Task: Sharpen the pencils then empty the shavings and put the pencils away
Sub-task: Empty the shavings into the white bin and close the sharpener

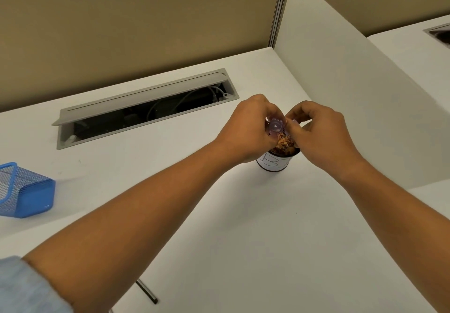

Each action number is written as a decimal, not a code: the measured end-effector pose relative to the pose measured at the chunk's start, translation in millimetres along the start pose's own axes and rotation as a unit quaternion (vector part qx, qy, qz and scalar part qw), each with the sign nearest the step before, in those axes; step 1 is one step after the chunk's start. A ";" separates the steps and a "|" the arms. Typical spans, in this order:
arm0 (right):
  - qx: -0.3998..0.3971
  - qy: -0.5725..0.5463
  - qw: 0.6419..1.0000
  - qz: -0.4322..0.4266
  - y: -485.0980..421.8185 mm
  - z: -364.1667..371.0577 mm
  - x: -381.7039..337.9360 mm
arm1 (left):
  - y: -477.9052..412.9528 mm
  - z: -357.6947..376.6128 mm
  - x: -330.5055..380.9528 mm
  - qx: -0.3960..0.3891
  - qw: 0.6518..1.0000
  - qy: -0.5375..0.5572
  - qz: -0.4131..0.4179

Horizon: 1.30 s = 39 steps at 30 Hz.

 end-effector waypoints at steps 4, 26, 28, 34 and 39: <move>-0.002 0.002 1.000 0.006 1.0 0.1 2.5 | -0.9 3.9 -1.5 0.005 1.000 0.005 -0.013; -0.005 -0.004 1.000 0.023 12.1 -0.6 -2.2 | 8.8 -10.7 -23.2 0.060 0.990 0.090 -0.088; 0.000 -0.045 0.998 0.035 13.7 -1.5 -1.1 | 14.8 -12.8 -22.3 0.055 0.981 0.152 -0.105; -0.014 -0.272 0.961 0.046 39.6 -8.6 -15.5 | 53.6 -29.7 -18.2 0.063 0.939 0.309 -0.136; -0.070 -0.362 0.930 0.011 73.9 -8.9 -50.2 | 106.1 -51.3 -14.9 0.110 0.927 0.332 -0.134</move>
Point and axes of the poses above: each hand's wrist, its own y-axis away from the middle knuckle, its own z-axis out of the palm, x = y × z, the point moved 5 cm from there along -y, towards the middle knuckle, and after that the axes turned 11 degrees about y, right-handed, at the moved point
